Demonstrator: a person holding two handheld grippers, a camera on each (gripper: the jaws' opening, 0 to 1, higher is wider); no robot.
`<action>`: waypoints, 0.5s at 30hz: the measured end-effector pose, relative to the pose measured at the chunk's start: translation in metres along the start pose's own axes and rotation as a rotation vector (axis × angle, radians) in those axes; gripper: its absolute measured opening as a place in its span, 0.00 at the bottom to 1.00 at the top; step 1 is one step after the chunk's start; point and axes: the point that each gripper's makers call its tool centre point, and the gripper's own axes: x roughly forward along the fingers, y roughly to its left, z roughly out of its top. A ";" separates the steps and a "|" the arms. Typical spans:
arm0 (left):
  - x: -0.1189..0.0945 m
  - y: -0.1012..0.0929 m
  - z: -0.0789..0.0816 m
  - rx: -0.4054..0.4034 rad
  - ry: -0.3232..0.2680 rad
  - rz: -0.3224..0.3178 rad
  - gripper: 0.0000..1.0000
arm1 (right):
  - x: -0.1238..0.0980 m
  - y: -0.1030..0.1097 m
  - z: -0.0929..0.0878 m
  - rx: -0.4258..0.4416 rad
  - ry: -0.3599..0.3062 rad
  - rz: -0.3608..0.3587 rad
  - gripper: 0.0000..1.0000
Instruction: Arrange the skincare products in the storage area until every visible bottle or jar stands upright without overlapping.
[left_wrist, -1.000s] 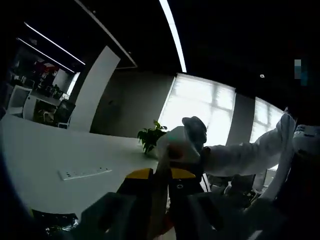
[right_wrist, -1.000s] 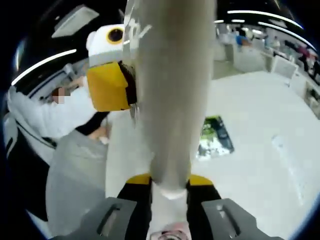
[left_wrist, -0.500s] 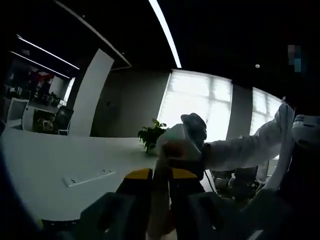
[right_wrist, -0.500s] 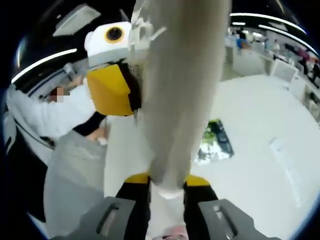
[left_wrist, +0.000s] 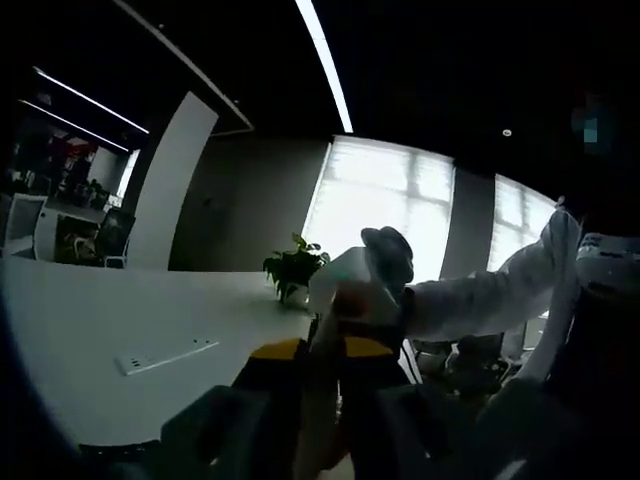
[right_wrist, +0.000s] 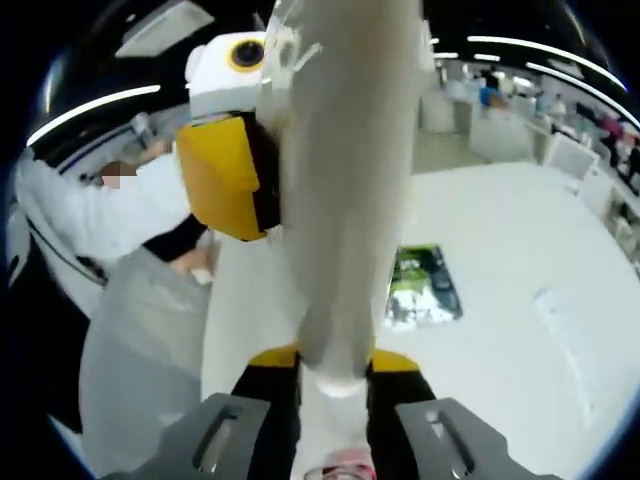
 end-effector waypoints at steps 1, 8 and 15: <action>0.001 0.000 0.000 0.005 0.002 0.008 0.07 | 0.000 0.001 -0.001 0.011 0.001 0.003 0.16; 0.003 0.003 -0.007 0.019 0.026 0.043 0.06 | 0.003 -0.003 -0.004 0.003 -0.001 -0.007 0.18; 0.004 0.006 -0.021 0.021 0.035 0.060 0.06 | -0.001 -0.006 -0.001 0.002 -0.041 -0.018 0.18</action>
